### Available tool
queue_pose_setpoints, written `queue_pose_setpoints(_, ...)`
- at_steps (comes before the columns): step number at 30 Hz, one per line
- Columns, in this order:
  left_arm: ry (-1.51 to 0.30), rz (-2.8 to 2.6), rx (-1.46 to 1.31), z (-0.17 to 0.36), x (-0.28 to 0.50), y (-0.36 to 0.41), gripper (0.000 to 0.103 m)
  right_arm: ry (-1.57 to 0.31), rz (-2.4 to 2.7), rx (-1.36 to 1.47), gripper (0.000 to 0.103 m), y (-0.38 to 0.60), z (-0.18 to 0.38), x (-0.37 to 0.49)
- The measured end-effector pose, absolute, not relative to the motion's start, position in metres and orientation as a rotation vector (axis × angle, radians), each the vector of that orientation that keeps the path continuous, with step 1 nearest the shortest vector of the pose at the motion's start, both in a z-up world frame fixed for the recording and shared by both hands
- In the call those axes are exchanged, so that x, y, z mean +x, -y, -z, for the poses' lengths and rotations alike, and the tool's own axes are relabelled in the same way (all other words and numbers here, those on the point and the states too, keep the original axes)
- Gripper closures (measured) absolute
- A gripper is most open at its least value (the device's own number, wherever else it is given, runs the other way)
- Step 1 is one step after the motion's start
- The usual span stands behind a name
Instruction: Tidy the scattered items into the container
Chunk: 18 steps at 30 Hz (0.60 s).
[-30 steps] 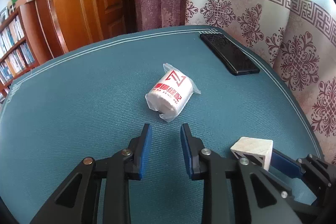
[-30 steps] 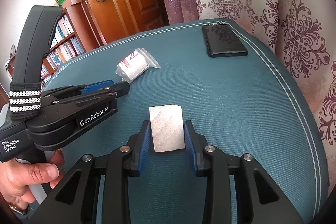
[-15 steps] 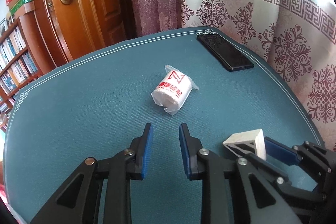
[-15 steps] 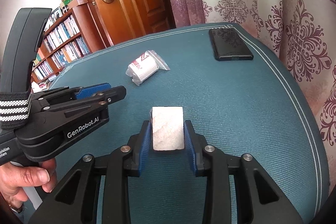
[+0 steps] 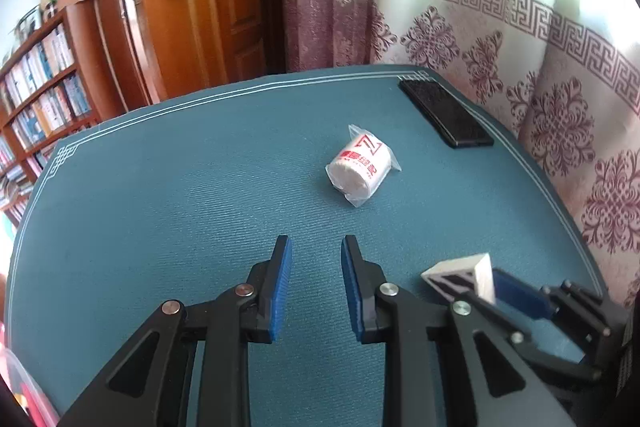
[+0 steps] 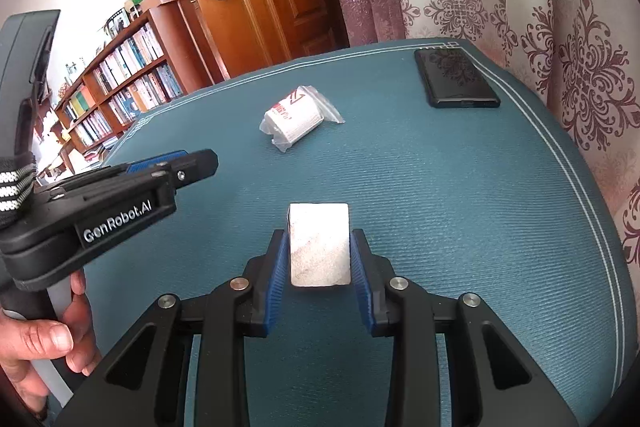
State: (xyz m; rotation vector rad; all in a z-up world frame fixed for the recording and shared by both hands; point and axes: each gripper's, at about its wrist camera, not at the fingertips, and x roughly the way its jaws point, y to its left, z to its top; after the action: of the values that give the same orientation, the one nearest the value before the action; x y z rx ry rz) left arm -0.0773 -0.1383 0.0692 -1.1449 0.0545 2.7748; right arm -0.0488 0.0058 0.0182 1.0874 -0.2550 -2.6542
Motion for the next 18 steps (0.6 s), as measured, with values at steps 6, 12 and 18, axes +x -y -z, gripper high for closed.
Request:
queue_pose_setpoints(6, 0.133, -2.848, -1.095, -0.074, -0.046, 0.148, 0.074, 0.228, 2.638, 1.101, 0.069, 0.002, -0.014, -0.045)
queue_pose_setpoints(12, -0.197, -2.893, -1.002, -0.106, -0.013, 0.162, 0.071, 0.252, 2.647, 1.117, 0.069, -0.001, -0.012, -0.046)
queue_pose_setpoints(18, -0.432, -2.805, -1.058, -0.139, 0.010, 0.195, 0.071, 0.220, 2.661, 1.089, 0.070, 0.001, -0.017, -0.043)
